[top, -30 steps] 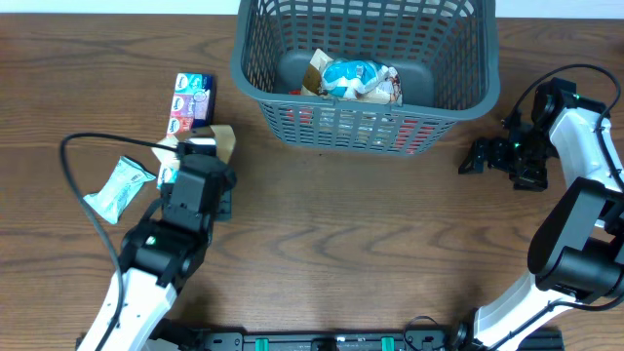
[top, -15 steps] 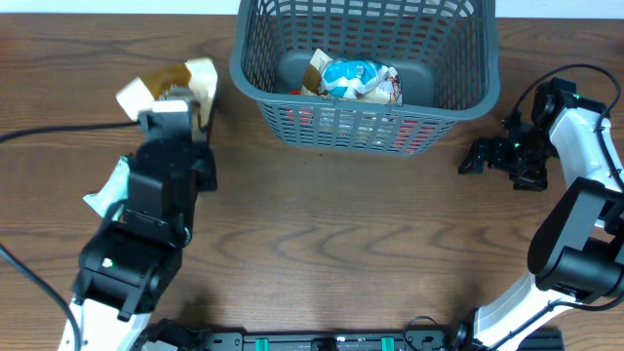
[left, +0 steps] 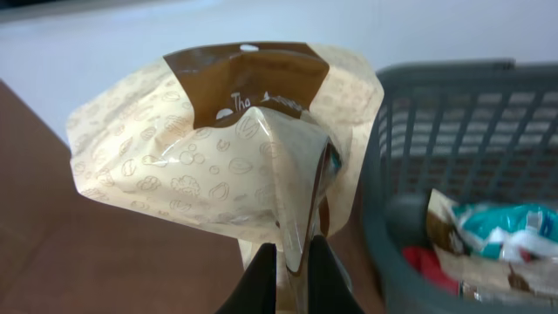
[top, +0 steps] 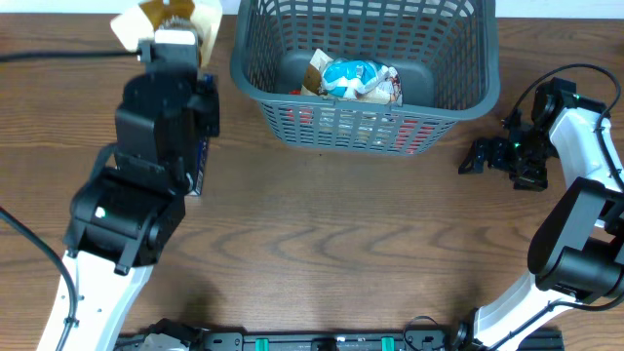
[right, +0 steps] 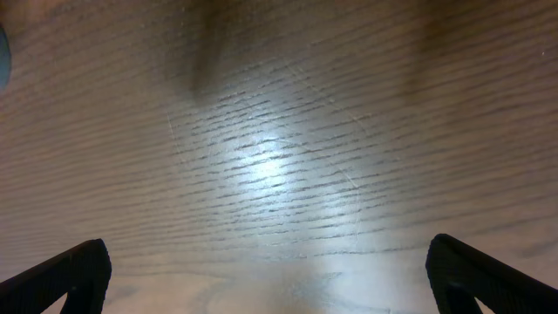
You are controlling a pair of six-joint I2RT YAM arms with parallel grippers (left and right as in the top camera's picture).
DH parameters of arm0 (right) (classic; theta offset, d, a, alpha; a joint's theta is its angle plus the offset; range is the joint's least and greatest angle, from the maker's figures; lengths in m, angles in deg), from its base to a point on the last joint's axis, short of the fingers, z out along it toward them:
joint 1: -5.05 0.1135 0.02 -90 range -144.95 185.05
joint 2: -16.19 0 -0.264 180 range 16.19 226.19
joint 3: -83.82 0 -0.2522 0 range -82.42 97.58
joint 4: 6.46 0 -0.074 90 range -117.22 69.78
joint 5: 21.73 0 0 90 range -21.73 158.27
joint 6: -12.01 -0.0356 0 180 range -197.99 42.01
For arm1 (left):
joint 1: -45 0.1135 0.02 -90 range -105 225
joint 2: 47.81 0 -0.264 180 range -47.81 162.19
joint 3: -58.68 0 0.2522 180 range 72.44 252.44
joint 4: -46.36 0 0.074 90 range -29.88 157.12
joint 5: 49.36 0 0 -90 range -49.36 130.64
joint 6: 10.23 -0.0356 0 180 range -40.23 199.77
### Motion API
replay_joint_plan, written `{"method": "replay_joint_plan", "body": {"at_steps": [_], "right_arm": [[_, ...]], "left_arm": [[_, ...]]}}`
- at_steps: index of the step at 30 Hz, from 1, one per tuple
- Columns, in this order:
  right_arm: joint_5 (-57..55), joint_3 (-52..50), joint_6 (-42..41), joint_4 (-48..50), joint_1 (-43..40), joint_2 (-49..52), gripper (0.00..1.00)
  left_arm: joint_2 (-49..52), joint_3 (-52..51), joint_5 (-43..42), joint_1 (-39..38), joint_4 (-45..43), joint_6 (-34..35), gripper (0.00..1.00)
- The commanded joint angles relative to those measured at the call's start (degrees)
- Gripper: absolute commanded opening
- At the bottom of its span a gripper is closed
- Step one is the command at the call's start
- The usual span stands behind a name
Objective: Pack container
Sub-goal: 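Lift the snack bag and carry it toward the basket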
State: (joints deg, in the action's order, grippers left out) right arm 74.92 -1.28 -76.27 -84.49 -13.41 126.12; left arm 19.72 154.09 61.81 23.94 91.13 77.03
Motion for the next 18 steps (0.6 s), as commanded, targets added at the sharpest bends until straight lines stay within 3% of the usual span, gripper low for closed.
{"method": "replay_joint_plan", "body": {"at_steps": [1, 18], "right_arm": [[0.26, -0.15, 0.55, 0.28, 0.55, -0.09, 0.99], [0.24, -0.15, 0.57, 1.03, 0.55, -0.09, 0.99]], "left_arm": [[2.43, 5.46, 0.31, 0.26, -0.46, -3.32, 0.05], [15.65, 16.48, -16.00, -0.20, -9.09, -8.20, 0.05]]}}
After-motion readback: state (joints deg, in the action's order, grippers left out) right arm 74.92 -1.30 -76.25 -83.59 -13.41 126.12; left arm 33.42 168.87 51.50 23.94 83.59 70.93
